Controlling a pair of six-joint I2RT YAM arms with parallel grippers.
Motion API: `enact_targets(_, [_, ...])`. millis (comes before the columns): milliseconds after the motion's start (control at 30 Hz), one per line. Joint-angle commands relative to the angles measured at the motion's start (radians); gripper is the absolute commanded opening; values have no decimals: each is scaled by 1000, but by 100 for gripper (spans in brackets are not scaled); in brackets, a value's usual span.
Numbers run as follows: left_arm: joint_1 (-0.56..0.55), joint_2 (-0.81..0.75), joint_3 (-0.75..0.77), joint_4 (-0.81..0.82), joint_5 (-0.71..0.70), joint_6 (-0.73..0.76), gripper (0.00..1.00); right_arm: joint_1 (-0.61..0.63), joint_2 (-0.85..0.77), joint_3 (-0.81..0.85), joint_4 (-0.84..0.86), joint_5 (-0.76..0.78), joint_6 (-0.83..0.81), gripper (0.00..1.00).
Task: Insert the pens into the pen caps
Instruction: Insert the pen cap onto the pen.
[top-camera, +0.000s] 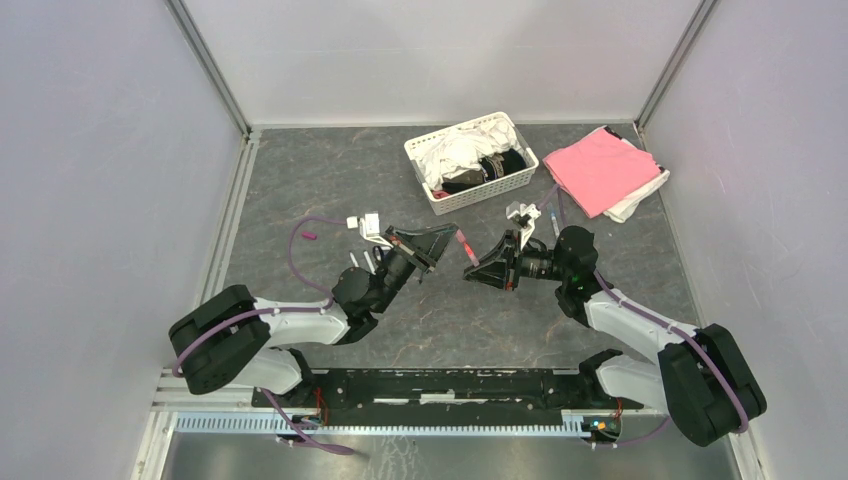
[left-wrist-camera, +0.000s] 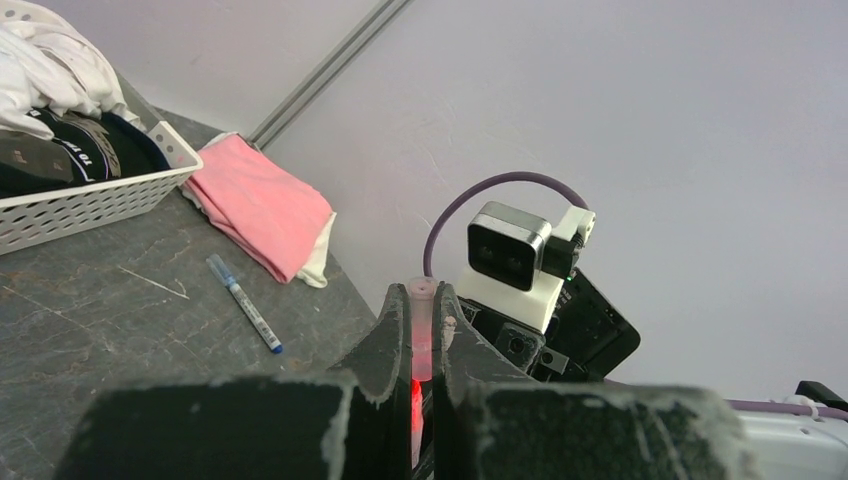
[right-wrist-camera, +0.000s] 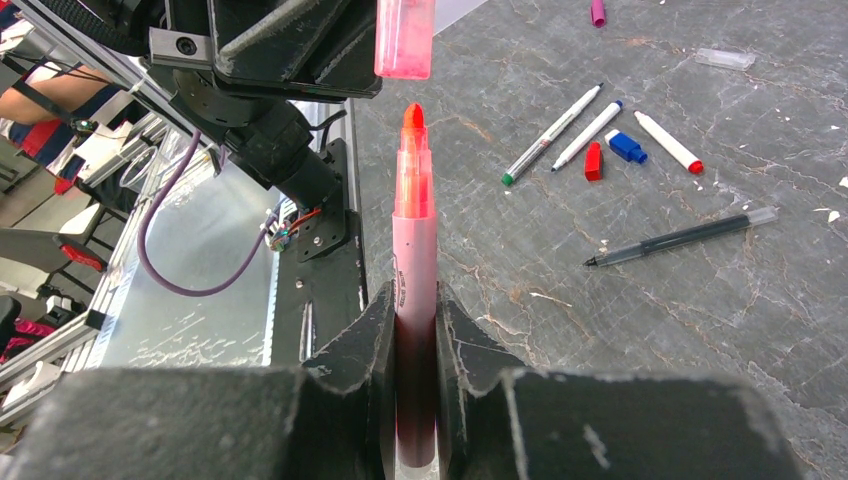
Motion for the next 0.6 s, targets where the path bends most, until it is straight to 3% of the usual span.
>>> enact_targets(0, [-7,14,20,65,1,-34,2,4,0,11,13,14,-15,0])
enact_targets(567, [-7,23,23,51,6,-39,2,4,-8,13,14,13,-20,0])
